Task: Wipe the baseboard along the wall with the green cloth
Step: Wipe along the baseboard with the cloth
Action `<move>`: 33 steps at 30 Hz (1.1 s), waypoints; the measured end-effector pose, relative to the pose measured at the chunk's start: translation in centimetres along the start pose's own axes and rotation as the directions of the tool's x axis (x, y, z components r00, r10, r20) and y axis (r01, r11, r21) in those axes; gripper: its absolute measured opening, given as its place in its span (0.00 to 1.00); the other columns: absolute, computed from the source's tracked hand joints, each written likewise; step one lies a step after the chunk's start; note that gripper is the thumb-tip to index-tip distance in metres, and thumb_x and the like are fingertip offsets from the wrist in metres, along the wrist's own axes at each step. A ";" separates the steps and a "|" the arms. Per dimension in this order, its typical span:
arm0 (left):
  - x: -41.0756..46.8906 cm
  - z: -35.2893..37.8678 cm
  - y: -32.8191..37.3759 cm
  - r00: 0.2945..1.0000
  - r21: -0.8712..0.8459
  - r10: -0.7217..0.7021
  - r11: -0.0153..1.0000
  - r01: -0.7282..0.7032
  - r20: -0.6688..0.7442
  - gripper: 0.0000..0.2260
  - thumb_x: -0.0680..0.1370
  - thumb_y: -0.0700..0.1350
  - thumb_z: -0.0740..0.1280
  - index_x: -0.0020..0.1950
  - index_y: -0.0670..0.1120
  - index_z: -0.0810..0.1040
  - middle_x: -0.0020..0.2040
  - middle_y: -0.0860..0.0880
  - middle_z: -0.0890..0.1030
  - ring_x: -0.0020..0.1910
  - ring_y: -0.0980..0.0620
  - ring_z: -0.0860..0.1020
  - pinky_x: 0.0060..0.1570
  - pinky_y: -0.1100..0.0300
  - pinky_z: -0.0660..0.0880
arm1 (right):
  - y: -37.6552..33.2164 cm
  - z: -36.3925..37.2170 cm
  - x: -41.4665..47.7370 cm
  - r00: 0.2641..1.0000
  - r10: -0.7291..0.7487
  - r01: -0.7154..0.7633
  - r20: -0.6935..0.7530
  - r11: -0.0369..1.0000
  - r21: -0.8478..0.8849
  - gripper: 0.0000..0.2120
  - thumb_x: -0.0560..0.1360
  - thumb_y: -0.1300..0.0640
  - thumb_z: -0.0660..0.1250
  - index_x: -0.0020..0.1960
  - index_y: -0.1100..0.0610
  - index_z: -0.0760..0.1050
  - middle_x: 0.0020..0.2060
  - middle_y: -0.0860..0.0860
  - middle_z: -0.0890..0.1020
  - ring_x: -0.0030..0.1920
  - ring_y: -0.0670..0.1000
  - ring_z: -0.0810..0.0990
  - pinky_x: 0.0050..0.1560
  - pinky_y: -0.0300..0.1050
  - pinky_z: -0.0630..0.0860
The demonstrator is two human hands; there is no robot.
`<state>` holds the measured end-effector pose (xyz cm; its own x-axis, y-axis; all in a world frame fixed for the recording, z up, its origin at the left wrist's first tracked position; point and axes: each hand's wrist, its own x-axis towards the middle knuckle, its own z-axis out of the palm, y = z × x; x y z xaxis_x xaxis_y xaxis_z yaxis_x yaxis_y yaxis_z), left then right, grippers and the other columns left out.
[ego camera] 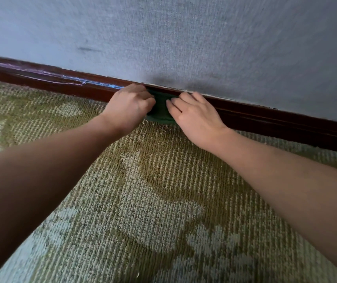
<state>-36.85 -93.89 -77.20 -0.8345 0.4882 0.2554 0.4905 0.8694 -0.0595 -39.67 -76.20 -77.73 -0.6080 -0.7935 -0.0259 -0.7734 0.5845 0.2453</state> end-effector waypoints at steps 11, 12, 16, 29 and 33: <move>1.3 0.9 1.2 0.998 -0.030 0.055 0.998 -0.055 0.009 0.04 0.65 0.28 0.67 0.38 0.32 0.79 0.39 0.36 0.82 0.41 0.39 0.80 0.44 0.47 0.78 | 1.0 0.7 -2.4 1.000 0.008 -0.007 0.008 0.993 -0.121 0.23 0.77 0.66 0.51 0.72 0.67 0.55 0.66 0.59 0.68 0.65 0.56 0.65 0.66 0.47 0.58; 1.3 0.8 1.1 0.998 -0.033 0.060 0.998 -0.060 0.000 0.04 0.65 0.28 0.68 0.38 0.32 0.80 0.39 0.36 0.82 0.40 0.39 0.81 0.44 0.47 0.78 | 1.0 0.8 -2.4 1.000 0.006 -0.005 0.009 0.993 -0.116 0.24 0.76 0.67 0.48 0.72 0.67 0.53 0.67 0.59 0.67 0.66 0.56 0.64 0.67 0.48 0.57; 1.4 0.8 0.7 0.994 -0.040 0.110 0.993 -0.111 -0.026 0.07 0.63 0.27 0.70 0.38 0.33 0.80 0.40 0.36 0.83 0.40 0.40 0.81 0.43 0.48 0.78 | 1.2 1.0 -2.4 1.000 -0.012 0.013 0.019 0.998 -0.068 0.26 0.75 0.67 0.48 0.73 0.66 0.50 0.69 0.60 0.64 0.68 0.57 0.60 0.67 0.48 0.55; 0.2 0.0 -0.4 0.998 -0.061 -0.064 0.996 0.065 0.008 0.07 0.65 0.28 0.63 0.37 0.33 0.80 0.38 0.36 0.82 0.40 0.38 0.80 0.41 0.47 0.79 | -0.1 0.1 -0.4 1.000 0.006 -0.006 0.002 0.998 0.065 0.26 0.76 0.66 0.54 0.73 0.64 0.53 0.70 0.57 0.64 0.68 0.55 0.60 0.65 0.46 0.56; -0.3 -0.6 0.0 0.991 -0.021 0.133 0.991 -0.133 -0.004 0.04 0.63 0.29 0.72 0.34 0.35 0.80 0.38 0.39 0.83 0.38 0.43 0.81 0.38 0.51 0.80 | 0.1 0.1 -2.0 0.991 -0.037 0.038 -0.131 0.999 0.004 0.22 0.70 0.64 0.59 0.64 0.63 0.72 0.57 0.55 0.79 0.56 0.53 0.76 0.56 0.44 0.71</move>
<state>-36.43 -94.11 -76.69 -0.7609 0.5991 0.2494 0.6022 0.7950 -0.0724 -38.57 -74.54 -77.78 -0.5504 -0.8298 0.0926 -0.7964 0.5551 0.2401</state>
